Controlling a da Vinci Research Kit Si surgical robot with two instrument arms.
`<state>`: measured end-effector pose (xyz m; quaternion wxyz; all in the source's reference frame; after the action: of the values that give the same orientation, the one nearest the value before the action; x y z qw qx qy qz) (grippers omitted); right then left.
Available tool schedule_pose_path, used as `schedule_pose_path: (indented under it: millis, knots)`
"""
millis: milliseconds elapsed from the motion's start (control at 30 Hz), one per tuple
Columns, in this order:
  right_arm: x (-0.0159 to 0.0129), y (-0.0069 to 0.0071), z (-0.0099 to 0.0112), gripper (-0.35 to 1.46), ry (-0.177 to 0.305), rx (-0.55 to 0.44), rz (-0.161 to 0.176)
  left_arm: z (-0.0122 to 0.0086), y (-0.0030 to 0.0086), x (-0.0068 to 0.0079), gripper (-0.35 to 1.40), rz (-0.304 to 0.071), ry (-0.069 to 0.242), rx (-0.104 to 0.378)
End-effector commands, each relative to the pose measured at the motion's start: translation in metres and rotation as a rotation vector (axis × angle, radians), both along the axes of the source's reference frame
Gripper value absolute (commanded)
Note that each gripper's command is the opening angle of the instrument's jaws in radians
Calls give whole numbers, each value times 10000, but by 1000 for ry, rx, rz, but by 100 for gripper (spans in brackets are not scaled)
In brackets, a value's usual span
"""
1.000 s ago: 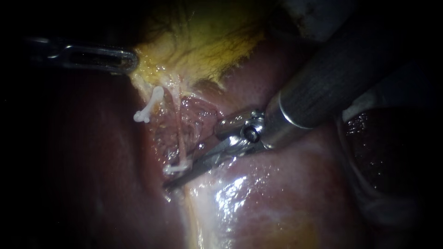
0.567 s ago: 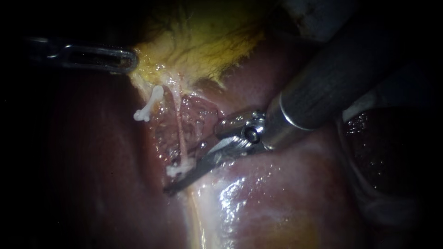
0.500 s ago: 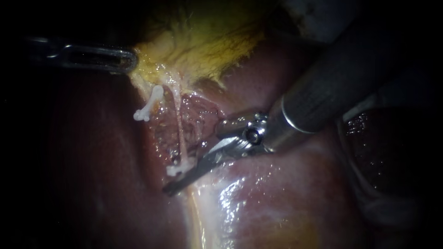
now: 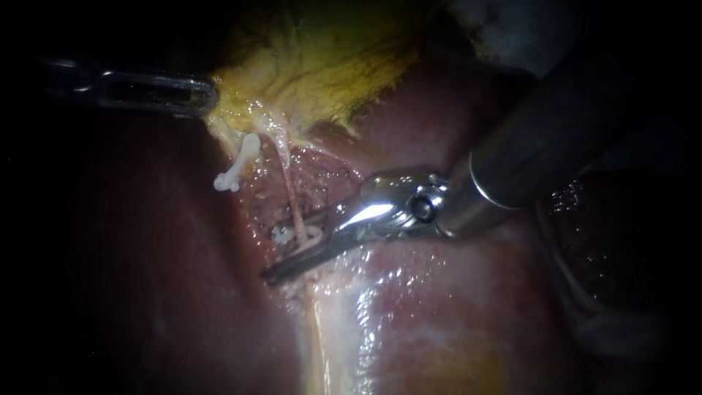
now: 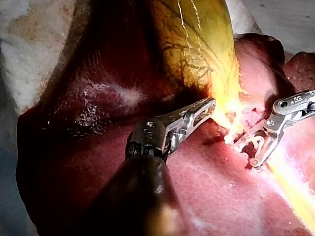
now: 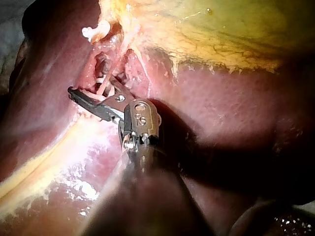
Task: Clipping second clip right tube
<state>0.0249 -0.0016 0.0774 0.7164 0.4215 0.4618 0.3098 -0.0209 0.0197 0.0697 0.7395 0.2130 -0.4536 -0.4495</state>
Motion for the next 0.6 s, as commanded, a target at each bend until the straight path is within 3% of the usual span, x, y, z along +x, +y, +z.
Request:
schedule_pose_path:
  millis: [33, 200, 333, 500, 600]
  knots:
    - [0, 1, 1, 60, 20, 25, 12, 0, 0, 0, -35, 0, 0, 0]
    - [0, 4, 8, 60, 137, 103, 35, 0, 0, 0, -35, 0, 0, 0]
    - [-1, 4, 16, 60, 243, 157, 17, 0, 0, 0, -35, 0, 0, 0]
    - [0, -8, 27, 58, 387, 196, -9, 0, 0, 0, -35, 0, 0, 0]
    - [1, -16, 29, 56, 387, 193, 5, 0, 0, 0, -35, 0, 0, 0]
